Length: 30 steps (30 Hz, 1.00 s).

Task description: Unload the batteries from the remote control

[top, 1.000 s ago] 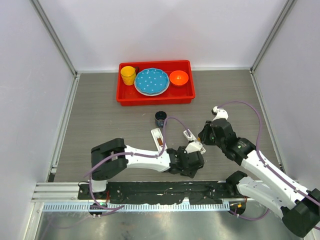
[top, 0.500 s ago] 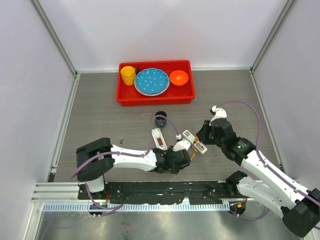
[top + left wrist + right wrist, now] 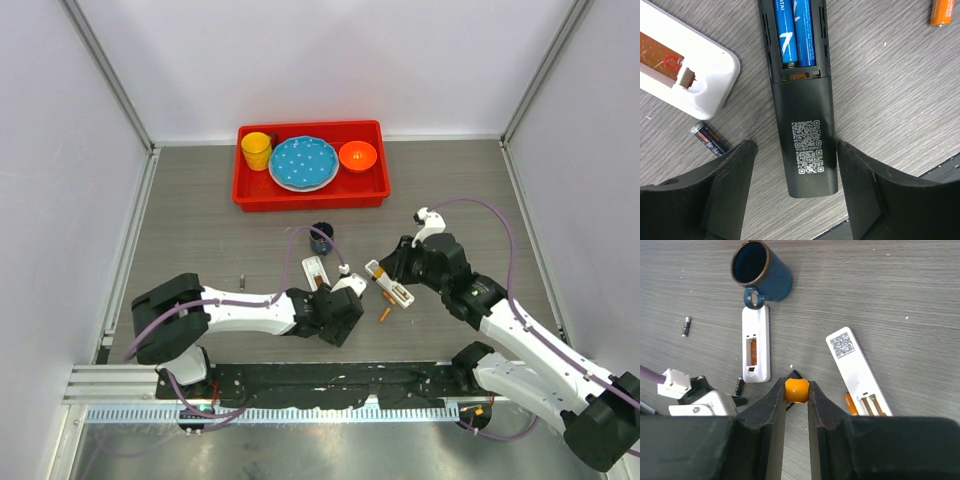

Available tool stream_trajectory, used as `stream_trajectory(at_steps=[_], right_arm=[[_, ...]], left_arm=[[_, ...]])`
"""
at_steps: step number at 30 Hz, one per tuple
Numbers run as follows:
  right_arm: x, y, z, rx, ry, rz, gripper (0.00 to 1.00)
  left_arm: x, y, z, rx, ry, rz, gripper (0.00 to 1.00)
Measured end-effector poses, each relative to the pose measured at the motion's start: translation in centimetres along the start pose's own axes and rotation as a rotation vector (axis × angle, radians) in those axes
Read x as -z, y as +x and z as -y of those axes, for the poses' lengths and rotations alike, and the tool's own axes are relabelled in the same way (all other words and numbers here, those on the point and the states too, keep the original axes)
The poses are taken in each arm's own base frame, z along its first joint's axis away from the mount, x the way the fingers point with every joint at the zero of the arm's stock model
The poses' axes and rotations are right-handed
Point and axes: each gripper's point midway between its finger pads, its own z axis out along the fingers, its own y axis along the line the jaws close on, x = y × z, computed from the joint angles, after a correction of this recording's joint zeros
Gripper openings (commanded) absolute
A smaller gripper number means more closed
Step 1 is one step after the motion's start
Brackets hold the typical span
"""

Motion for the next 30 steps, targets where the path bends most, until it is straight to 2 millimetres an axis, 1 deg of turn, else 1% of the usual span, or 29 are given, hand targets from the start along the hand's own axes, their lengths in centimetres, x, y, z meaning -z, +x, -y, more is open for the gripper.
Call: stream_trajectory(at_steps=[2,10,15,20,25,30], right_arm=[[-0.2,0.0,-0.4,0.0,-0.022,0.002,0.01],[-1.6,-0.3,-1.5,0.001,-0.072,0.0,0.01],[-2.5,-0.1,-1.8,0.002,-0.09,-0.011,0.01],[-3.1,0.4,-1.6,0.011,-0.088,-0.022,0.01],[-3.4,1.4,-0.9,0.025,-0.073,-0.04,0.01],[-3.4,2.7,-0.1,0.029,-0.057,-0.063,0.01]], left_arm=[[-0.1,-0.1,-0.2,-0.001,0.008,-0.003,0.61],[-0.5,-1.0,-0.9,0.024,0.035,-0.005,0.58],[-0.4,-0.9,-0.8,0.02,0.056,0.003,0.5],[-0.4,-0.9,-0.6,0.008,0.075,0.001,0.42],[-0.4,-0.9,-0.6,0.004,0.084,0.001,0.37],[-0.4,-0.9,-0.5,-0.003,0.09,0.001,0.37]])
